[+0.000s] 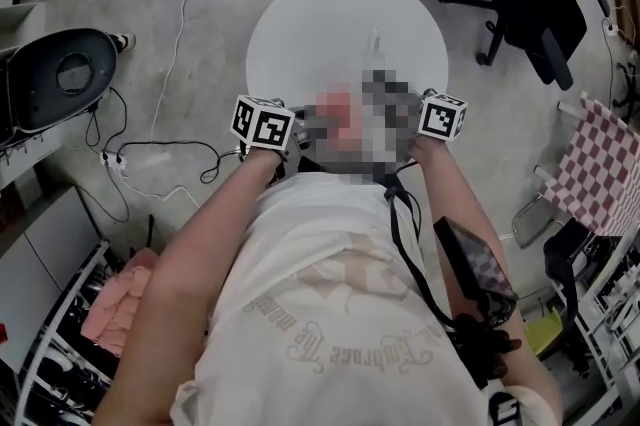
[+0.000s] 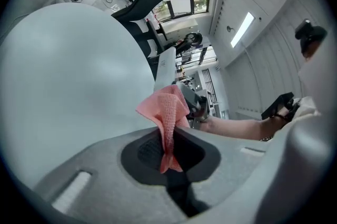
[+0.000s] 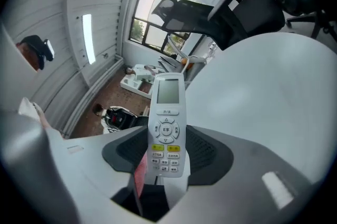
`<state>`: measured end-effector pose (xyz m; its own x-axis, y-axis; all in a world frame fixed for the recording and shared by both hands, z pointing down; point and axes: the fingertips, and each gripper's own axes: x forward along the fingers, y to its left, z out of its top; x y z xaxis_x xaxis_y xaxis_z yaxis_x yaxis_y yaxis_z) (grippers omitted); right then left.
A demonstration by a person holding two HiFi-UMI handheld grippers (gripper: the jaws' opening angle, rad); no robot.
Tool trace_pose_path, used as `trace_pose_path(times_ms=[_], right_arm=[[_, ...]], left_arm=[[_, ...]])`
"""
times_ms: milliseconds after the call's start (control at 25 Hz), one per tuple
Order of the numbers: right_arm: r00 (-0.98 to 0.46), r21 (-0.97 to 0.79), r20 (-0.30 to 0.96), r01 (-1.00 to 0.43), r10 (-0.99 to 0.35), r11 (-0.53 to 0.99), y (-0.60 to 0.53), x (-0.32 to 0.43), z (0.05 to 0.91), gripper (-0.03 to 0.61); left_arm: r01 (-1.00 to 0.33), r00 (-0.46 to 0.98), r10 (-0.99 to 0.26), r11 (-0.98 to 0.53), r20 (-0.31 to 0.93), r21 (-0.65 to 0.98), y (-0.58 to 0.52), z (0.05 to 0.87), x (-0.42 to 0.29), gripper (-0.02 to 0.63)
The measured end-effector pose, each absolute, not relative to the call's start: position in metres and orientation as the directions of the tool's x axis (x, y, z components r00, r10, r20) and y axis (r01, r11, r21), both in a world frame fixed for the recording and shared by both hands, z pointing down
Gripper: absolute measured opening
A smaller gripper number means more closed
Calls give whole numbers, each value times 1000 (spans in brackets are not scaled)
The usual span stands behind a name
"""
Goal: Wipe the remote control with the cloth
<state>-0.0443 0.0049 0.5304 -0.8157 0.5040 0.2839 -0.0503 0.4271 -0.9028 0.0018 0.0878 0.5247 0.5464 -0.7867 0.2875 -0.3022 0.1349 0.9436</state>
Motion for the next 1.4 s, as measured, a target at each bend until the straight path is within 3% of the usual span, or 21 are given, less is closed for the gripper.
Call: trace_pose_path(times_ms=[280, 680, 960, 1240, 1400], right_arm=[[-661, -776, 568, -233, 491, 586, -3, -42, 588, 230], [-353, -418, 869, -147, 347, 896, 0, -39, 631, 230], [-307, -289, 920, -115, 243, 950, -5, -45, 633, 239], [-363, -285, 908, -171, 209, 943, -15, -38, 624, 244], [-447, -309, 874, -208, 190, 928, -25, -32, 602, 160]], left_arm=[[-341, 461, -821, 187, 337, 921, 102, 530, -20, 20], [-360, 413, -837, 212, 359, 908, 128, 535, -38, 20], [-394, 401, -832, 221, 384, 892, 133, 531, -46, 20], [-429, 413, -825, 199, 387, 881, 129, 524, -44, 20], [-444, 403, -833, 184, 379, 877, 123, 518, -46, 20]])
